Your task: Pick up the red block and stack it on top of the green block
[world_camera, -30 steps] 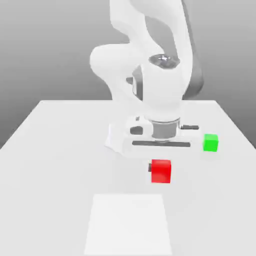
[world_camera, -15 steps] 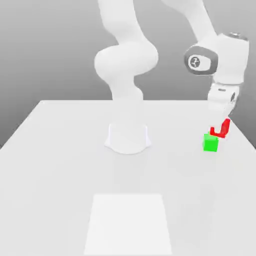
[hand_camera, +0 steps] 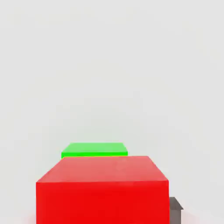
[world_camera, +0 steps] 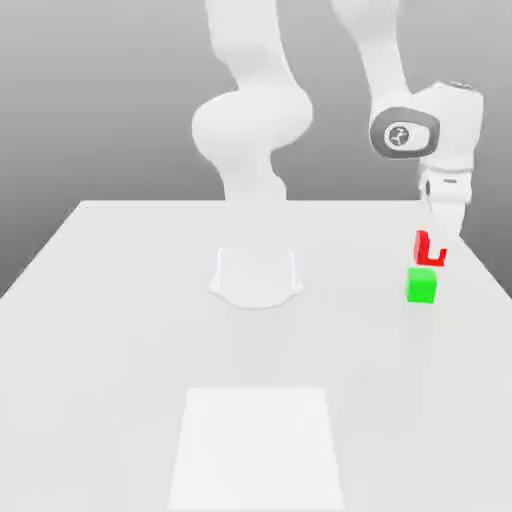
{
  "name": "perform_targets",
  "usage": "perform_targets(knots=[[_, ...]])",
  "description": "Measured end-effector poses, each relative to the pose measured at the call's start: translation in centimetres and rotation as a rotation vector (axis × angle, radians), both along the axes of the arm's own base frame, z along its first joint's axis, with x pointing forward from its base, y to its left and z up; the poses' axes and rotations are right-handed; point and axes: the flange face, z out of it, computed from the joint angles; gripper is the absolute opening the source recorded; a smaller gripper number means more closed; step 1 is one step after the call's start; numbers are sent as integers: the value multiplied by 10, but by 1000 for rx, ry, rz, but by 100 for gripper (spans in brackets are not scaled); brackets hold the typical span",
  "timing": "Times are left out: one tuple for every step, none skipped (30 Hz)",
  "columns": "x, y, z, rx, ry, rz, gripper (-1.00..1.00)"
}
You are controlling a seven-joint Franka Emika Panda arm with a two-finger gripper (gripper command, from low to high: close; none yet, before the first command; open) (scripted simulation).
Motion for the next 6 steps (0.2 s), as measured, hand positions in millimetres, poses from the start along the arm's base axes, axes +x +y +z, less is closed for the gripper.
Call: perform_targets(knots=[[-1, -1, -5, 2, 5, 2, -100], [-1, -1, -10, 3, 10, 1, -100], [-2, -2, -15, 5, 16, 1, -100], [-2, -3, -19, 7, 22, -4, 100], [2, -4, -19, 7, 22, -15, 100], [5, -4, -19, 7, 22, -27, 100]])
